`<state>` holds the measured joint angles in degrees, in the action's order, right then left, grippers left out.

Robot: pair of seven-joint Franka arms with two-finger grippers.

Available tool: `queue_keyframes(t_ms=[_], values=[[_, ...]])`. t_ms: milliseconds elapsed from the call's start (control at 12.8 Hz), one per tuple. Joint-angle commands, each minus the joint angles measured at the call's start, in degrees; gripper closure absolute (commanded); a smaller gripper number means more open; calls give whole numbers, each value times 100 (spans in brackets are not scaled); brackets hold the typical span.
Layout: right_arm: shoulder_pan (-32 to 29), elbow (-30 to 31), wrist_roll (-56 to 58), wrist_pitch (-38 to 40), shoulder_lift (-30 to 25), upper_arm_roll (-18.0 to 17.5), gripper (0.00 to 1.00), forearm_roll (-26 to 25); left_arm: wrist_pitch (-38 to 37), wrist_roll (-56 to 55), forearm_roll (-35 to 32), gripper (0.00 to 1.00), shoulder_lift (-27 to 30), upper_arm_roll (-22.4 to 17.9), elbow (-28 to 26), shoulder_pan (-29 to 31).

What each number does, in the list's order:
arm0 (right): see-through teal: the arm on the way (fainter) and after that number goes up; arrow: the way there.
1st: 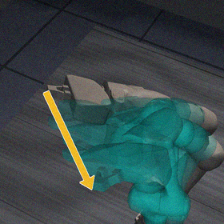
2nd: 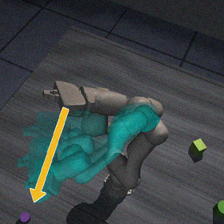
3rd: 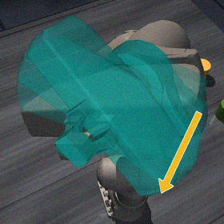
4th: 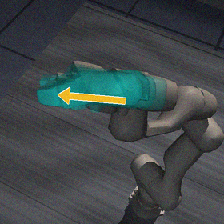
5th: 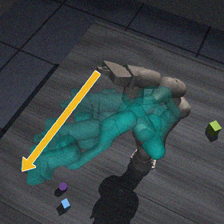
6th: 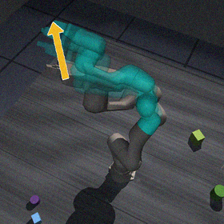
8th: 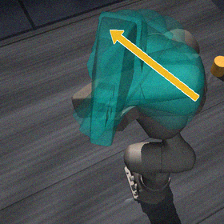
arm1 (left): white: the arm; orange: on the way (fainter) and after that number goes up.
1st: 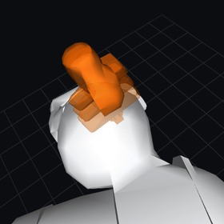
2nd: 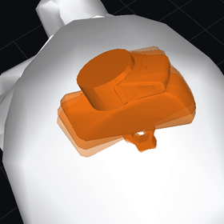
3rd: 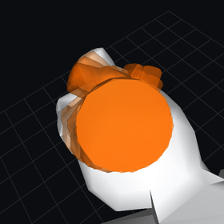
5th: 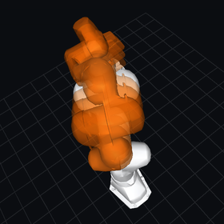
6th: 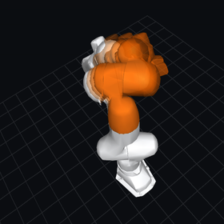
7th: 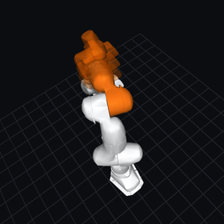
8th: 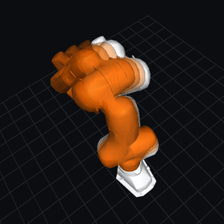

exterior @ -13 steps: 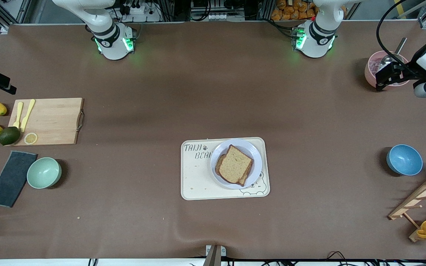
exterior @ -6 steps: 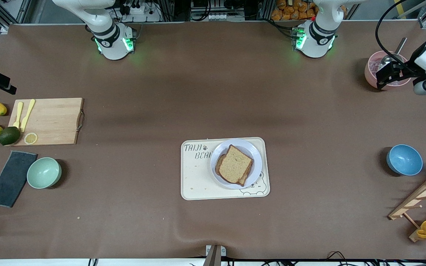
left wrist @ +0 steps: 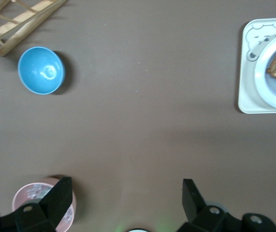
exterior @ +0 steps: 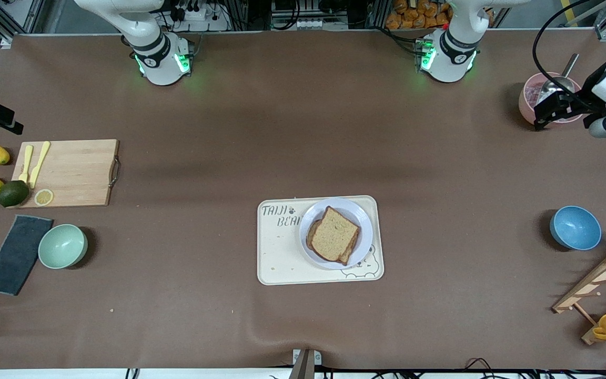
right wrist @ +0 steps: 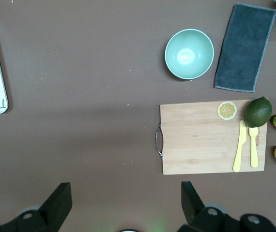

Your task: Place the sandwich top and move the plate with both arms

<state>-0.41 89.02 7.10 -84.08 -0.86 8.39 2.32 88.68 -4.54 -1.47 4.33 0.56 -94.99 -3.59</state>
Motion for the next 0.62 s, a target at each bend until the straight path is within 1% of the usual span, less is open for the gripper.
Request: queue_keyframes(t_ms=[0, 156, 545], values=[[-56, -113, 37, 50, 33, -31, 0, 23, 115, -64, 261, 0, 24, -258, -116, -230], [-47, -113, 37, 50, 41, -31, 0, 23, 115, -56, 261, 0, -72, -258, -73, -239], [-47, -113, 37, 50, 33, -31, 0, 32, 106, -38, 182, 0, -64, -258, -37, -265]])
